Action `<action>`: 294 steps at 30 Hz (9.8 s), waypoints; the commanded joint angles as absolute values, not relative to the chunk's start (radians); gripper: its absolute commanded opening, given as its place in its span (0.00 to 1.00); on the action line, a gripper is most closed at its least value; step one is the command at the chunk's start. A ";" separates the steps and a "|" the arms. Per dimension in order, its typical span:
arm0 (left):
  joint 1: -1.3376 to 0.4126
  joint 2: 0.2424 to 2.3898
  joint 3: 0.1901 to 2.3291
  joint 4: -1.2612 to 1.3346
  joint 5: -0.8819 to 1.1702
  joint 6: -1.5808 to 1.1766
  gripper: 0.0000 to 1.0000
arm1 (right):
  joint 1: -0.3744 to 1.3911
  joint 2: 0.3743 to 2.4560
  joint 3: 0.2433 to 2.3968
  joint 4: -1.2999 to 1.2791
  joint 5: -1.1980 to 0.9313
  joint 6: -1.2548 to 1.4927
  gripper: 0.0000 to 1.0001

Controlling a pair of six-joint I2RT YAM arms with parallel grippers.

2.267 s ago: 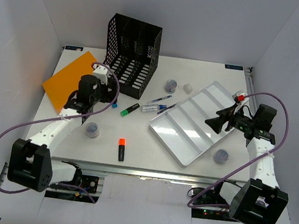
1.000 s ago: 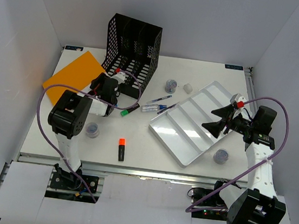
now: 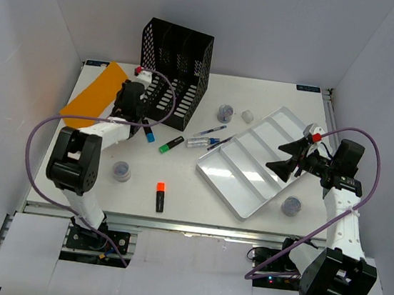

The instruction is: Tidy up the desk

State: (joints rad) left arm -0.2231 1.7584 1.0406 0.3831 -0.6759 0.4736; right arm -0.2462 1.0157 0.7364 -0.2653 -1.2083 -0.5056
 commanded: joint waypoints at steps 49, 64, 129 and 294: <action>-0.127 1.409 1.522 0.074 0.056 0.024 0.00 | -0.239 1.022 0.738 -0.256 -1.211 -0.523 0.90; -0.113 1.581 1.656 0.144 0.094 0.050 0.00 | -0.239 1.031 0.739 -0.256 -1.200 -0.525 0.90; 0.063 1.921 1.814 -0.107 0.338 -0.025 0.35 | -0.241 1.042 0.749 -0.279 -1.183 -0.551 0.90; 0.190 1.664 1.295 0.510 0.720 -0.143 0.80 | -0.234 1.089 0.749 -0.313 -1.208 -0.574 0.90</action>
State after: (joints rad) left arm 0.1914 1.7281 1.2525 0.4830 0.7420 -0.1082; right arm -0.2398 1.0874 0.7364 -0.3130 -1.1854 -0.5587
